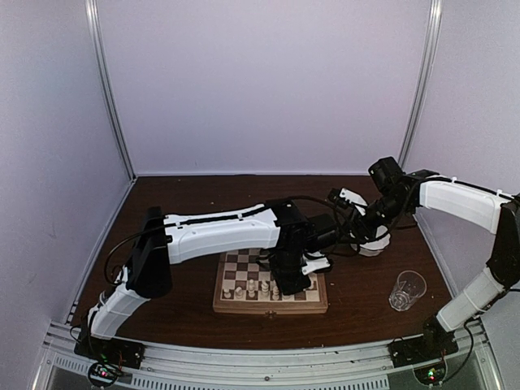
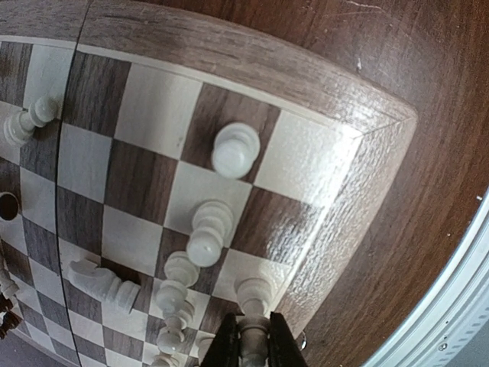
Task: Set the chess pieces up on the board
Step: Place the bishop on f1.
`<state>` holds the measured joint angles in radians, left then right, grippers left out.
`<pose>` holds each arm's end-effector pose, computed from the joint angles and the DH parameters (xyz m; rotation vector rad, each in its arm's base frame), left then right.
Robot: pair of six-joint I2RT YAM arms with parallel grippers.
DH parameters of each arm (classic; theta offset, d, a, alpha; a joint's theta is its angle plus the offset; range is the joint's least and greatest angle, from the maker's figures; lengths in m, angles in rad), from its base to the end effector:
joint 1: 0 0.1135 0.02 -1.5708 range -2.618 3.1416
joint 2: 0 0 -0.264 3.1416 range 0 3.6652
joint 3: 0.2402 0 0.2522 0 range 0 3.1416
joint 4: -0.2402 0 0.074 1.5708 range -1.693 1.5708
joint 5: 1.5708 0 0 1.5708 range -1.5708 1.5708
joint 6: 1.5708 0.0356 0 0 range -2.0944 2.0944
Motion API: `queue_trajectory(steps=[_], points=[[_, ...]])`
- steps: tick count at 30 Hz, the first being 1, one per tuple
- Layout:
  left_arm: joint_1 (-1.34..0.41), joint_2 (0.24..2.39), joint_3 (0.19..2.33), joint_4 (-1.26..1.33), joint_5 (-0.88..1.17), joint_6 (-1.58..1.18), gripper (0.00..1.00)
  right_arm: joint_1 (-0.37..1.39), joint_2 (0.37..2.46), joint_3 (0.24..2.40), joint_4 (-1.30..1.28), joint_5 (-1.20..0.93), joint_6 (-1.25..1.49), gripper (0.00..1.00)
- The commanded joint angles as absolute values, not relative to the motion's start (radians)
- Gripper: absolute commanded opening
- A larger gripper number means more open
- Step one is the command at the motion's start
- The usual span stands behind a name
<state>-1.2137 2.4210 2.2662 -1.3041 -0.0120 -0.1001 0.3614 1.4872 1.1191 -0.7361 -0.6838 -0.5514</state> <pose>0.1688 -0.4513 0.2003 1.6080 2.5850 -0.0897 0.2669 0.1249 0.2537 -1.2908 2.1497 0.8288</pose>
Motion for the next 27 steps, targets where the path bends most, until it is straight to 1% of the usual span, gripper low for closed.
queue_trajectory(steps=[1, 9, 12, 18, 22, 25, 27], points=[[-1.213, 2.424, 2.255, -1.28, -0.011, -0.114, 0.11, 0.354, 1.494, 1.105, -0.735, -0.706, -0.558, 0.46], [-1.214, 2.403, 2.26, -1.278, 0.0, -0.129, 0.15, 0.354, 1.492, 1.108, -0.738, -0.708, -0.558, 0.46], [-1.213, 2.37, 2.281, -1.28, 0.036, -0.139, 0.17, 0.354, 1.489, 1.108, -0.738, -0.71, -0.558, 0.46], [-1.195, 2.258, 2.323, -1.27, 0.041, -0.165, 0.33, 0.354, 1.488, 1.106, -0.738, -0.712, -0.558, 0.46], [-1.145, 2.161, 2.209, -1.187, 0.081, -0.192, 0.37, 0.353, 1.489, 1.108, -0.739, -0.714, -0.558, 0.46], [-1.101, 2.112, 2.127, -1.144, 0.114, -0.213, 0.38, 0.353, 1.486, 1.108, -0.74, -0.715, -0.56, 0.46], [-1.052, 2.071, 2.044, -1.071, 0.116, -0.23, 0.38, 0.353, 1.485, 1.106, -0.739, -0.713, -0.561, 0.46]])
